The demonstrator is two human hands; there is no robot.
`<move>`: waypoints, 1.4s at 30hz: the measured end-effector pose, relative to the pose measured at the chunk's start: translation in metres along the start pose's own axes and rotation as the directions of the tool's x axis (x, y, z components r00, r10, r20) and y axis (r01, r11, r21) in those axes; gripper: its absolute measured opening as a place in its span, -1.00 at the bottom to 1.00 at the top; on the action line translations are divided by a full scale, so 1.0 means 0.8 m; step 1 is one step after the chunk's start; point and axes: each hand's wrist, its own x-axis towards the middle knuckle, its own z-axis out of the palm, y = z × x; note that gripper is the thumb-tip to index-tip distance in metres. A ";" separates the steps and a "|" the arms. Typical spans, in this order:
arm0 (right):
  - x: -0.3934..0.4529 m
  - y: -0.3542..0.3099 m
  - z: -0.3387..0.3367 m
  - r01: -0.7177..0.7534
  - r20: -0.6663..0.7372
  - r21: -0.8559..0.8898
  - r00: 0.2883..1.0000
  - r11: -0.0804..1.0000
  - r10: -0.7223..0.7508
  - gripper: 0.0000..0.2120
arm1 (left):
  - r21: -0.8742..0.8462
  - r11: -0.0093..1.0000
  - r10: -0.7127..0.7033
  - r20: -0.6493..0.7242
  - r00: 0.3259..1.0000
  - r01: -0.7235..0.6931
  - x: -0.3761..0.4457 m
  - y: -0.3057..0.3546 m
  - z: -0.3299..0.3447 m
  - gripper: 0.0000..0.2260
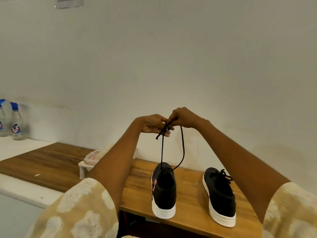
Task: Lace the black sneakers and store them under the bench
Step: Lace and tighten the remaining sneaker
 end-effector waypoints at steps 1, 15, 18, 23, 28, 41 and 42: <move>-0.003 0.003 0.008 0.012 -0.008 0.024 1.000 1.000 -0.011 -0.83 | 0.018 1.000 -0.018 0.016 1.000 0.018 -0.001 -0.007 0.002 -0.76; -0.091 0.099 0.090 -0.512 0.281 -0.363 0.737 0.779 0.615 -0.78 | -0.775 0.296 -0.447 -0.629 0.636 -0.559 -0.001 -0.160 0.013 -0.75; -0.119 0.108 0.123 -0.528 0.101 -0.564 0.718 0.634 0.688 -0.73 | -0.403 0.915 -0.363 -0.835 0.413 -0.009 -0.007 -0.192 0.009 -0.75; -0.133 0.124 0.168 -0.472 0.008 -0.701 0.744 0.535 0.668 -0.79 | 0.554 0.674 0.203 -0.774 0.599 0.488 -0.018 -0.231 0.002 -0.72; -0.125 0.120 0.201 -0.499 0.188 -0.538 0.715 0.680 0.673 -0.42 | 0.782 0.415 0.046 -0.529 0.847 0.466 -0.008 -0.252 0.009 -0.69; -0.100 0.067 0.223 -0.431 0.357 0.386 0.885 0.816 0.298 -0.71 | 0.387 0.920 0.028 -0.221 0.975 0.061 0.021 -0.241 0.053 -0.83; -0.101 0.066 0.222 -0.427 0.340 0.379 0.889 0.821 0.305 -0.72 | 0.373 0.925 0.021 -0.232 0.972 0.069 0.020 -0.243 0.056 -0.82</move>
